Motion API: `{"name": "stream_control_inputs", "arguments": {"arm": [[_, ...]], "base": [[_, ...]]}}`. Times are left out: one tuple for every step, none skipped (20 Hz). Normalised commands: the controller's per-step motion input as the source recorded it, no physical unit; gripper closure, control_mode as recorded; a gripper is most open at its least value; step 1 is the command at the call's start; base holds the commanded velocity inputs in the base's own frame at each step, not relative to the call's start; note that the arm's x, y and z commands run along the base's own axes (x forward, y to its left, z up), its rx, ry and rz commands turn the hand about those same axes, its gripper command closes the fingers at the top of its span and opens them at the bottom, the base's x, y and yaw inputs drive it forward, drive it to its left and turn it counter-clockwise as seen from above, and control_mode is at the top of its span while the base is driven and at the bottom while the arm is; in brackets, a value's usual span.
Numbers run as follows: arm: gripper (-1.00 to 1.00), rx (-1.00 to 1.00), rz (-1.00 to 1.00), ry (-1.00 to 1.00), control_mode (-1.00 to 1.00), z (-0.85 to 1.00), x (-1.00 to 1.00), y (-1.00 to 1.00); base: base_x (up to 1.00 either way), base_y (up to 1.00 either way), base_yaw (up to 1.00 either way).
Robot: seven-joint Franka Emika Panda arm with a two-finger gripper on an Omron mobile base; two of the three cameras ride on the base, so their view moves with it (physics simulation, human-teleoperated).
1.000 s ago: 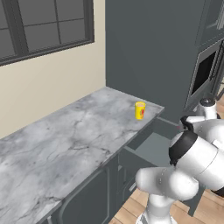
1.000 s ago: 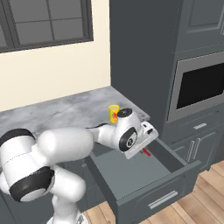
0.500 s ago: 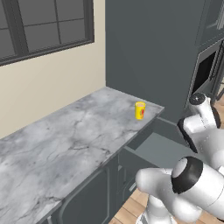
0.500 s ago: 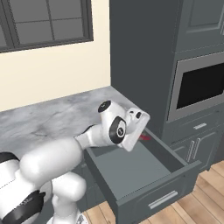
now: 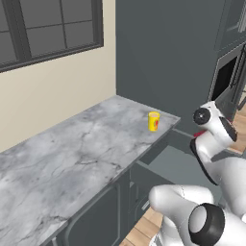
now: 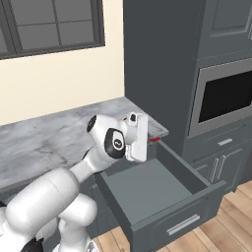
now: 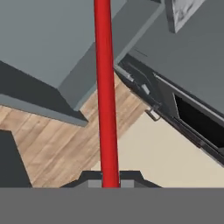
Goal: Pick up the straw from the right drawer and put it inside the smoothie cup.
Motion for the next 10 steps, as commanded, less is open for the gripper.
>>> {"name": "stream_control_inputs", "arguments": {"arm": [[1.0,-0.41,0.23,0.2,-1.0,0.57,0.0,0.41],[1.0,-0.41,0.22,0.23,-1.0,0.61,0.0,0.34],[1.0,-0.41,0.21,0.25,-1.0,0.63,0.0,0.34],[1.0,-0.41,0.19,0.26,-1.0,0.68,0.0,0.34],[1.0,-0.41,0.18,0.26,-1.0,0.71,0.0,0.31],[1.0,-0.4,0.17,0.26,-1.0,0.69,0.0,0.3],[1.0,-0.39,0.17,0.26,-1.0,0.68,0.0,0.3],[1.0,-0.37,0.15,0.29,-1.0,0.61,0.02,0.3],[1.0,-0.35,0.13,0.31,-1.0,0.55,0.13,0.26],[1.0,-0.33,0.12,0.33,-1.0,0.5,0.2,0.25]], "base": [[0.0,0.0,0.0],[0.0,0.0,0.0],[0.0,0.0,0.0],[0.0,0.0,0.0],[0.0,0.0,0.0],[0.0,0.0,0.0],[0.0,0.0,0.0],[0.0,0.0,0.0],[0.0,0.0,0.0],[0.0,0.0,0.0]]}}
